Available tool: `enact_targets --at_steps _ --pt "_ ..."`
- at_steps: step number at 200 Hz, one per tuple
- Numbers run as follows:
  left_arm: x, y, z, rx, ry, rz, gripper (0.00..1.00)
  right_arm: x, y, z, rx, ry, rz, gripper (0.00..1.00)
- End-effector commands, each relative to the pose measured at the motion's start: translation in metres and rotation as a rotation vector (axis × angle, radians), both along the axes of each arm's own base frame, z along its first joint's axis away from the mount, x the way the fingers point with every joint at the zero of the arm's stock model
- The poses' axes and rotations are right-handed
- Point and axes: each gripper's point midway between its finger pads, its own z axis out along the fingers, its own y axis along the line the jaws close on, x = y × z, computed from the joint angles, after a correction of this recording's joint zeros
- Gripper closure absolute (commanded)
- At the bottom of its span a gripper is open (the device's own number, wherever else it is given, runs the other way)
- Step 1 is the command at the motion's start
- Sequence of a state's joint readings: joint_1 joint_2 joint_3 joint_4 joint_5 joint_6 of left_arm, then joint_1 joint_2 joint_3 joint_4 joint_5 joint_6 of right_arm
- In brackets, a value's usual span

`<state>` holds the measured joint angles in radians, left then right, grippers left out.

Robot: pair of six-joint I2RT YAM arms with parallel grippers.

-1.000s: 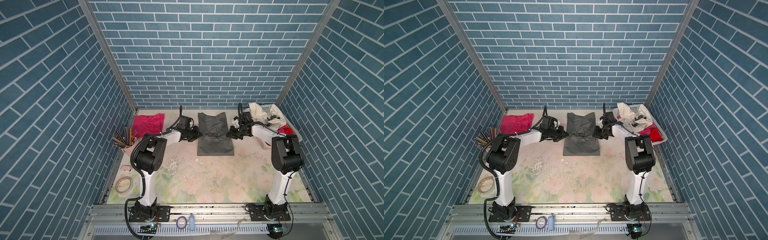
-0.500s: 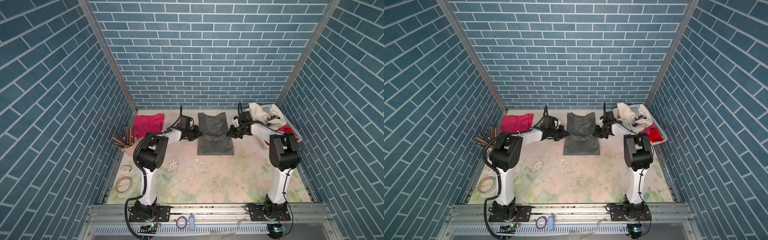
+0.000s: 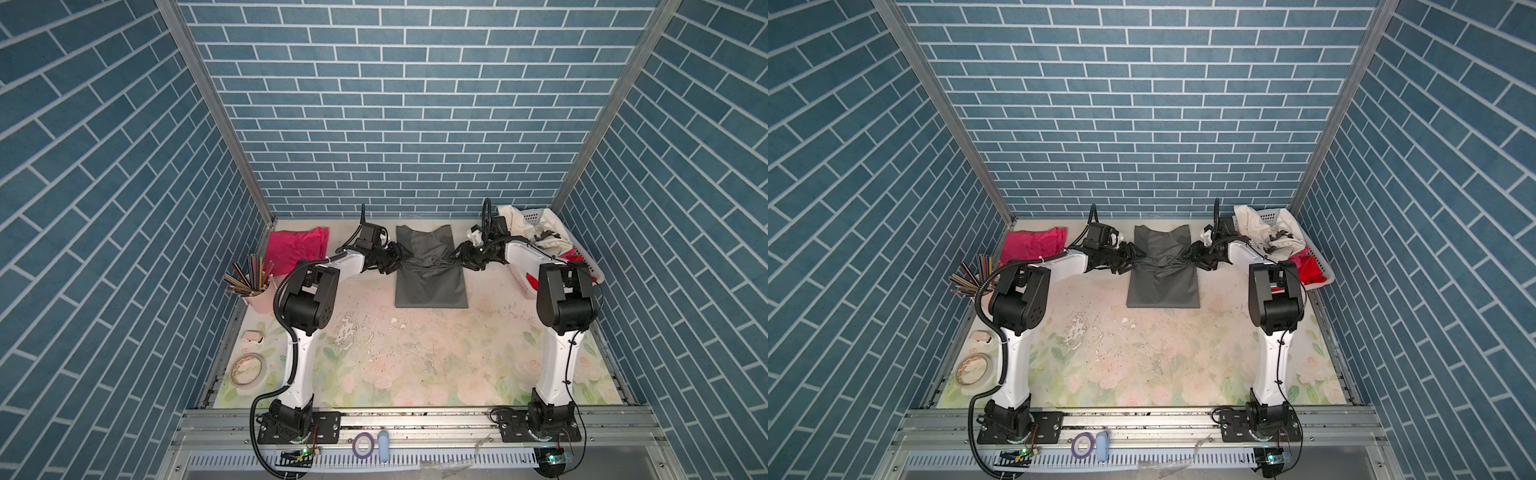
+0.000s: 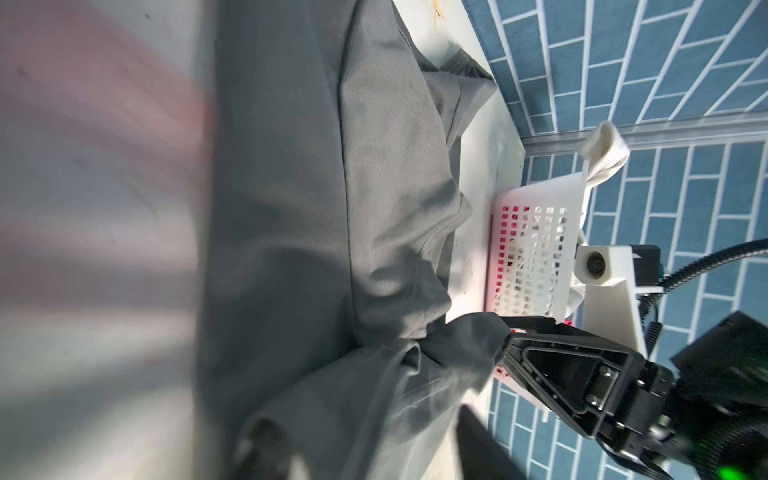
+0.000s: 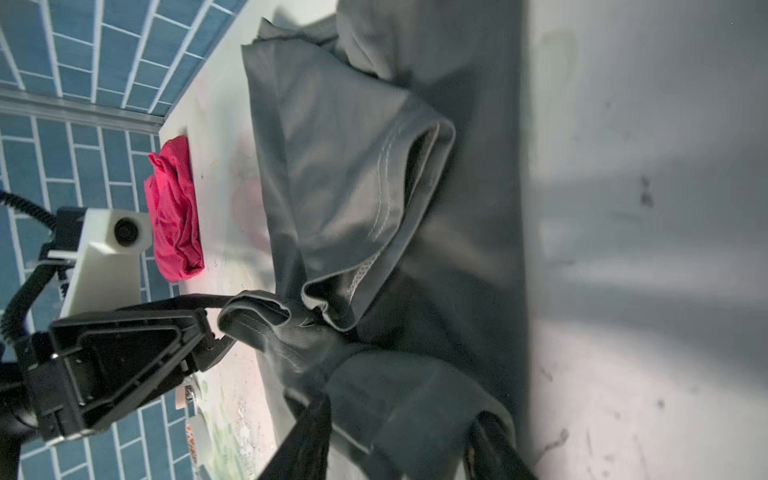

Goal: Fold and stack the t-shirts

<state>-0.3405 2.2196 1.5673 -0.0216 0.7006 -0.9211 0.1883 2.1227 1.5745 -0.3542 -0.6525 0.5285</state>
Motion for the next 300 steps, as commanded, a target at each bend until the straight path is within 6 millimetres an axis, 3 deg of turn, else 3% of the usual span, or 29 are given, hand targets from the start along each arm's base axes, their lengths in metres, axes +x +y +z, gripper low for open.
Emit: enact_targets --at_steps 1,18,45,63,73,82,130,172,197,236,300 --pt "0.004 0.009 0.008 -0.061 0.065 0.007 0.23 0.011 0.005 0.025 0.117 0.010 0.011 0.34" --pt "0.017 0.023 0.027 -0.084 0.042 0.046 0.15 0.012 0.012 0.050 0.180 -0.015 0.020 0.33" --pt "0.027 0.029 0.075 -0.067 -0.052 0.042 0.15 0.009 0.015 0.095 0.237 -0.094 0.021 0.32" --pt "0.019 0.029 0.097 -0.074 -0.095 0.026 0.14 -0.002 0.014 0.113 0.238 -0.127 0.032 0.25" --pt "0.010 0.032 0.105 -0.063 -0.121 0.020 0.15 -0.011 0.012 0.114 0.224 -0.131 0.035 0.23" --pt "0.000 0.036 0.105 -0.046 -0.136 0.017 0.15 -0.021 0.008 0.114 0.204 -0.139 0.027 0.16" --pt "-0.076 0.051 0.079 0.061 -0.123 -0.028 0.15 -0.081 -0.019 0.077 -0.006 -0.123 -0.013 0.11" --pt "-0.143 0.040 0.042 0.136 -0.065 -0.102 0.15 -0.134 -0.038 0.037 -0.166 -0.075 -0.037 0.08" --pt "-0.171 0.037 0.024 0.114 -0.015 -0.093 0.15 -0.159 -0.047 0.015 -0.231 -0.042 -0.067 0.08" --pt "-0.188 0.042 0.006 0.069 0.029 -0.038 0.15 -0.178 -0.048 -0.018 -0.182 0.029 -0.149 0.14" --pt "-0.183 0.034 -0.004 0.031 0.055 -0.015 0.15 -0.171 -0.036 -0.041 -0.098 0.081 -0.238 0.30"
